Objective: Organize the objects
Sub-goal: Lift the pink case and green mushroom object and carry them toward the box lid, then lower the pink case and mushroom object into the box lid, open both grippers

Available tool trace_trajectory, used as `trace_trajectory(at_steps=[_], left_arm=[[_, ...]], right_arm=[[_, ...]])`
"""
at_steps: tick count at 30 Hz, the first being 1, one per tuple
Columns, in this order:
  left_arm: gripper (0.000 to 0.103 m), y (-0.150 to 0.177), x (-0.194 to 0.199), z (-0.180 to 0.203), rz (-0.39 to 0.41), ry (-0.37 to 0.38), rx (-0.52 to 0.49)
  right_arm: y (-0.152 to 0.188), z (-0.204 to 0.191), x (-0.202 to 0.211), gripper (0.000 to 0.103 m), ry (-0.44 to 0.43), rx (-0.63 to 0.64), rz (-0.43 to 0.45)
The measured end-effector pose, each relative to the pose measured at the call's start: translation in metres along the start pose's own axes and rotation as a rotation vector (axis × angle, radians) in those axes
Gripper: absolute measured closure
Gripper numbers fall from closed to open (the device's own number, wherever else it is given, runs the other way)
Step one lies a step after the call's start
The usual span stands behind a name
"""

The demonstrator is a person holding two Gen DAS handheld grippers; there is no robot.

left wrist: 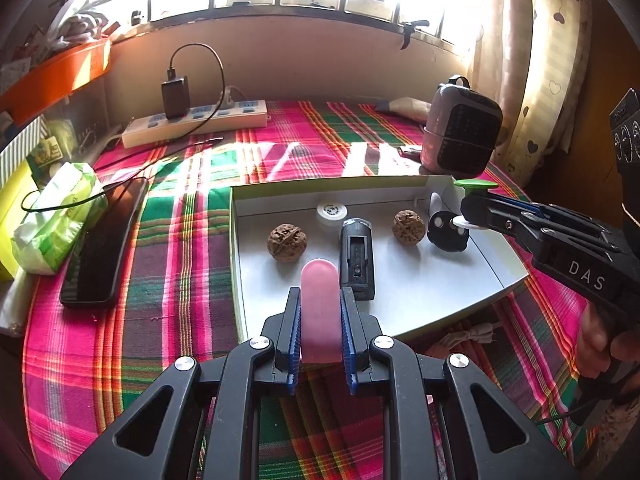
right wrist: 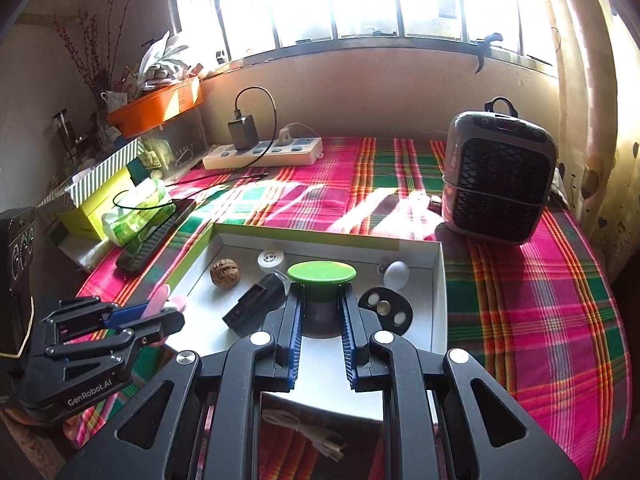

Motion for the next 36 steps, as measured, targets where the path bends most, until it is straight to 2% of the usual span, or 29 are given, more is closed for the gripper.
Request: trace_trajectory(at_steps=[17,36], left_arm=[[0.087,-0.010,-0.025,-0.009,-0.034,0.000,0.006],[0.087,-0.013,-0.036,-0.006,-0.052,0.002,-0.004]], right_arm=[[-0.028,-0.006,-0.055,0.085,-0.006,0.013,-0.079],[-0.024,-0.006,-0.082,0.084,-0.004,0.009,-0.144]])
Point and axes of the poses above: each gripper's, at about its wrist camera, not at the fingertips, and x roughly against the way its jaws point, z to its right, y to its underside, the point moved 6 cm from there along -x, roughly the way its jaws point, and after that the axes turned 8 degrees about -z, right-handed, at the moved point
